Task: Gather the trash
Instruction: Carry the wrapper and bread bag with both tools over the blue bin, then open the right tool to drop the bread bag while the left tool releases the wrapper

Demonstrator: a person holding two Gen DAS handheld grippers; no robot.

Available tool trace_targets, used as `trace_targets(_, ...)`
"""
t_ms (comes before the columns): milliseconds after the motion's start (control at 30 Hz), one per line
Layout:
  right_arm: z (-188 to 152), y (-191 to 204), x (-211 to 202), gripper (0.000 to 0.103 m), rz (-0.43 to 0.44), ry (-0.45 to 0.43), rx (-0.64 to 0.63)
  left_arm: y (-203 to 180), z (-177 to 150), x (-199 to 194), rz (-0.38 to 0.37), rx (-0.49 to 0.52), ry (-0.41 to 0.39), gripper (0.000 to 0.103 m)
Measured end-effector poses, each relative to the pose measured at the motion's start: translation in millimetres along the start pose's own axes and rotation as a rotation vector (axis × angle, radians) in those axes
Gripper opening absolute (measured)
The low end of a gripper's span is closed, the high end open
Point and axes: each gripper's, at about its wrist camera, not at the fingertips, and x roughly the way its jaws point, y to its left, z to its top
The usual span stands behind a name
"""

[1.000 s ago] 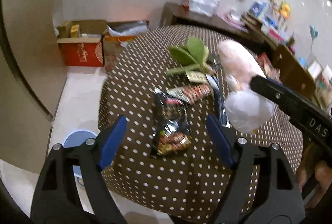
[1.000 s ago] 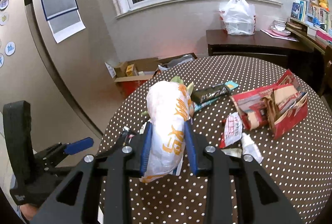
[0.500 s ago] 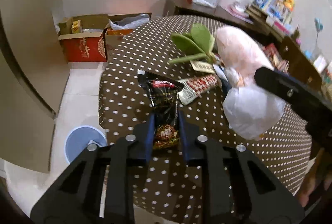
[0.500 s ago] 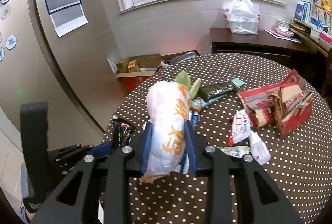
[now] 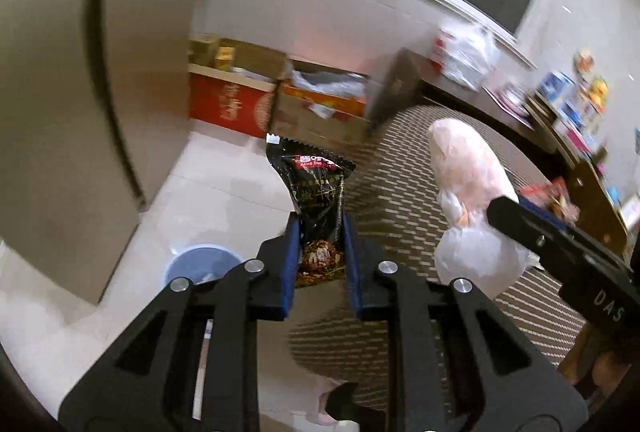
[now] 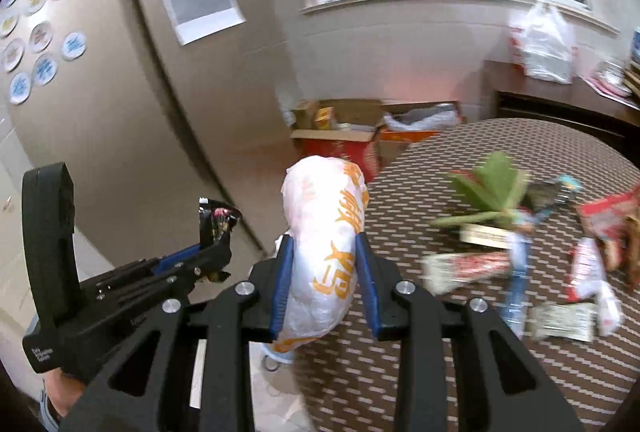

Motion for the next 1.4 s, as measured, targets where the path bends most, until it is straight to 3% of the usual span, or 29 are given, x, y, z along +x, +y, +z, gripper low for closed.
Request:
trace_targets(400,-2,91,105,0.031,0.121,0.102,-0.076,111,-8,11,0.157,-0.154,0.029,0.021)
trace_targets(533,-5,106,138,0.043,0.108,0.08,-0.111,136,-11,22,0.194,-0.184,0.05,0.021)
trace_targets(600,-10,111,155,0.05,0.094,0.111,-0.121,144,-13,26,0.218,-0.188,0.058,0.021)
trace_targets(933,-18,99,153,0.057,0.068,0.117,-0.065,151,-19,45,0.207,-0.189,0.092,0.021)
trace_targets(1400,-7,78,115,0.066,0.045,0.013,-0.02,131,-8,58,0.194,-0.152,0.116,0.022)
